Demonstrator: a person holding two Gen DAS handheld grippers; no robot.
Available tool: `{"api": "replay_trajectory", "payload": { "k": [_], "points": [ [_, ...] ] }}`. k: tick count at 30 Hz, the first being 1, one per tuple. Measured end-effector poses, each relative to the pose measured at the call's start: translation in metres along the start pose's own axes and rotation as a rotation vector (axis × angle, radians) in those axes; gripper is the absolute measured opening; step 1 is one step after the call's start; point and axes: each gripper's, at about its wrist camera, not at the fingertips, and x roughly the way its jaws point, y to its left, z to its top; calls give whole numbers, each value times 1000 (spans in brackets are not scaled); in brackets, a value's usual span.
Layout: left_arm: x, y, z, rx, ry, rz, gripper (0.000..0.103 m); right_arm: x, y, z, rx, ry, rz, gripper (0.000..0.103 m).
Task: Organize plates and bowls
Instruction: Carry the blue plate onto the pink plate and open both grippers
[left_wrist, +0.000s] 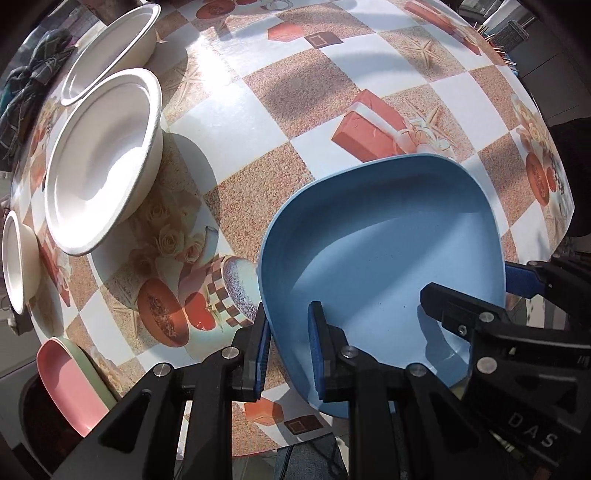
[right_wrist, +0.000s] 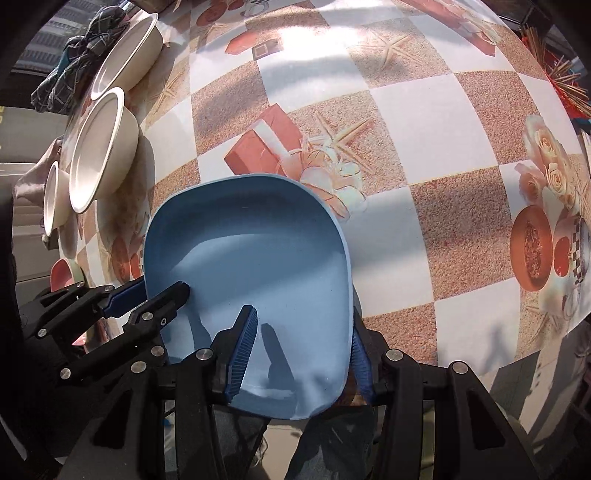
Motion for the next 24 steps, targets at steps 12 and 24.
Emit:
{"api": "replay_trajectory", "payload": {
  "k": [12, 24],
  "points": [
    [7, 51, -21, 28, -2, -46, 20, 26, 52, -33, 72, -22, -5, 53],
    [-26, 56, -49, 111, -27, -30, 20, 20, 58, -56, 133, -4, 66, 53]
  ]
}}
